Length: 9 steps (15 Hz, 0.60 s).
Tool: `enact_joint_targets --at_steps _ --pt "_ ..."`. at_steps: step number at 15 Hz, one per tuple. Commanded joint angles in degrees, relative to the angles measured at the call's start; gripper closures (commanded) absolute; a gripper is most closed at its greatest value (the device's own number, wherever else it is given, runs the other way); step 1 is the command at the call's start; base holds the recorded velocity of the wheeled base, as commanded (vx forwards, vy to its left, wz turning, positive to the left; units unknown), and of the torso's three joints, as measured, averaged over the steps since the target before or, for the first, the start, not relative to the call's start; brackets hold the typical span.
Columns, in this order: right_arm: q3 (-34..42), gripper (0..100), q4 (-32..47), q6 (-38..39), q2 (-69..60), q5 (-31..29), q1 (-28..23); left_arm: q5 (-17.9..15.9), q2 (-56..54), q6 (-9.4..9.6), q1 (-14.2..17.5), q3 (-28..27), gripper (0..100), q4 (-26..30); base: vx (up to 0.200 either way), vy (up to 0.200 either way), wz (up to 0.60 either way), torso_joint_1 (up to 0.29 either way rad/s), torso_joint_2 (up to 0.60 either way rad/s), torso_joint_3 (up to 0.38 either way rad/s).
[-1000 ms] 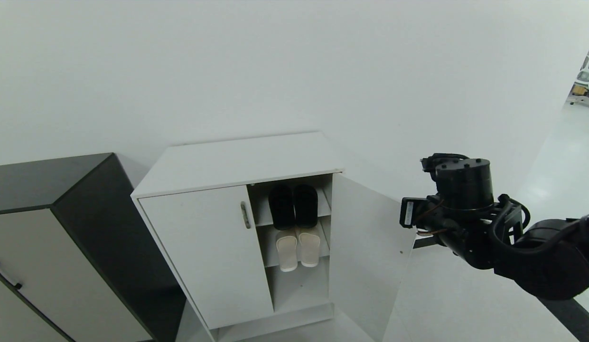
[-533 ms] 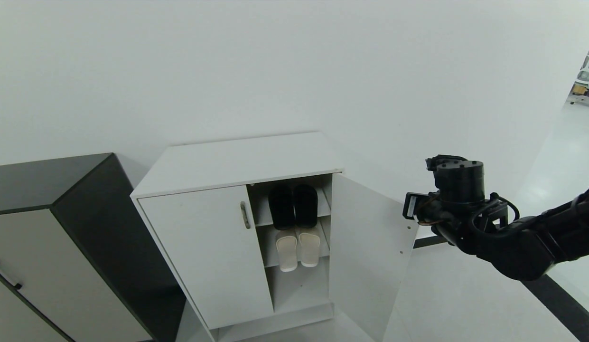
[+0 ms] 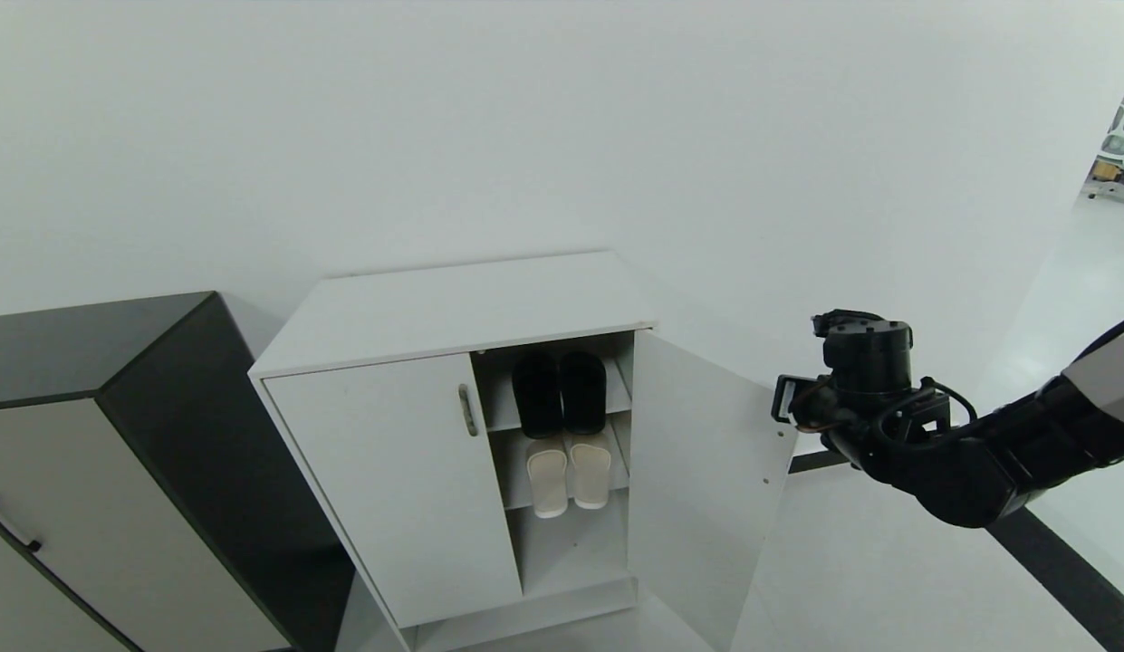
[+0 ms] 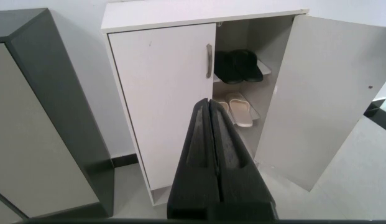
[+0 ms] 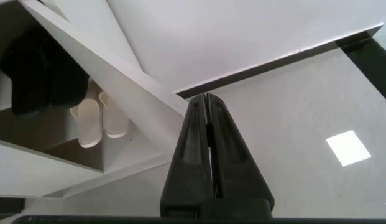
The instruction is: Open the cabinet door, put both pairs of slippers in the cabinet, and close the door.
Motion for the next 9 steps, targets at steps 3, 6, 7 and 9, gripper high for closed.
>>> enact_joint_targets --at_steps 3,6,7,9 --pt "-0.15 100 -0.05 -0.01 1.38 -0.03 -0.43 0.01 -0.01 0.06 0.02 0.0 100 -0.02 0.0 0.0 0.0 0.0 0.0 0.0" --pt "0.02 100 0.03 -0.19 1.47 -0.03 -0.34 0.01 -0.01 0.06 0.02 0.0 100 0.07 0.0 0.0 0.0 0.0 0.0 0.0" --pt "0.11 100 0.03 -0.19 1.29 0.06 -0.17 0.01 -0.01 0.06 0.02 0.0 100 -0.02 0.0 0.0 0.0 0.0 0.0 0.0" --pt "0.99 100 0.03 -0.28 0.68 -0.12 1.15 -0.08 -0.01 0.06 0.02 0.0 100 -0.02 0.0 0.0 0.0 0.0 0.0 0.0"
